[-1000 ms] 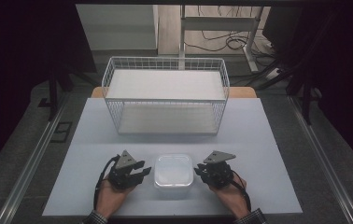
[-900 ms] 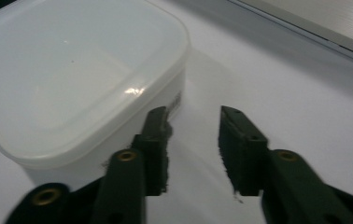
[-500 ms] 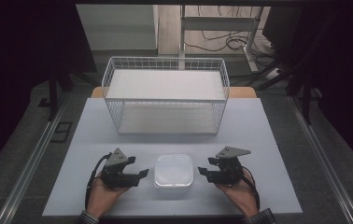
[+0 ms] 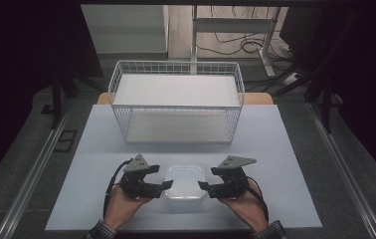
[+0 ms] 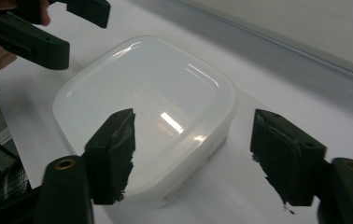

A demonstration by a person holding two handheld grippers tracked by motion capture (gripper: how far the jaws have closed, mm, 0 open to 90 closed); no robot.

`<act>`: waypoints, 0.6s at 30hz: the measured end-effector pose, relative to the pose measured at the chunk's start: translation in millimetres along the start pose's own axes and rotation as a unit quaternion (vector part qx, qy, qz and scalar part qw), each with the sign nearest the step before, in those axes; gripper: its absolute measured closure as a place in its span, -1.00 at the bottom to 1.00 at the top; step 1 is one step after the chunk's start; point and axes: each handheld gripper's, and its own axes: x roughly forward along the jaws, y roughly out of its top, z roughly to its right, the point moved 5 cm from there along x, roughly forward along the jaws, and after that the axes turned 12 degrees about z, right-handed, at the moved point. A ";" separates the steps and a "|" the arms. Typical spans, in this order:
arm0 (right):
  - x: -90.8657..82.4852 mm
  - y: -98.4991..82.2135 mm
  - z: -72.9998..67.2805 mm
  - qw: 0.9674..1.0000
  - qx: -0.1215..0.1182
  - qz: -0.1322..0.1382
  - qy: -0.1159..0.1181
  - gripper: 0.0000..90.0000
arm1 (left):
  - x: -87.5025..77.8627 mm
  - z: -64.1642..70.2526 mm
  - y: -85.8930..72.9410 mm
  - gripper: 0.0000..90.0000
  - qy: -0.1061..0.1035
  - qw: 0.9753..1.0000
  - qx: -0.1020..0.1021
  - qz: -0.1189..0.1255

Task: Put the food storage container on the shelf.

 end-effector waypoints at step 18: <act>12.9 -19.3 -8.4 0.995 0.062 -0.052 0.053 -0.39 | 8.5 8.5 -21.0 -0.44 -0.045 0.997 -0.042 -0.052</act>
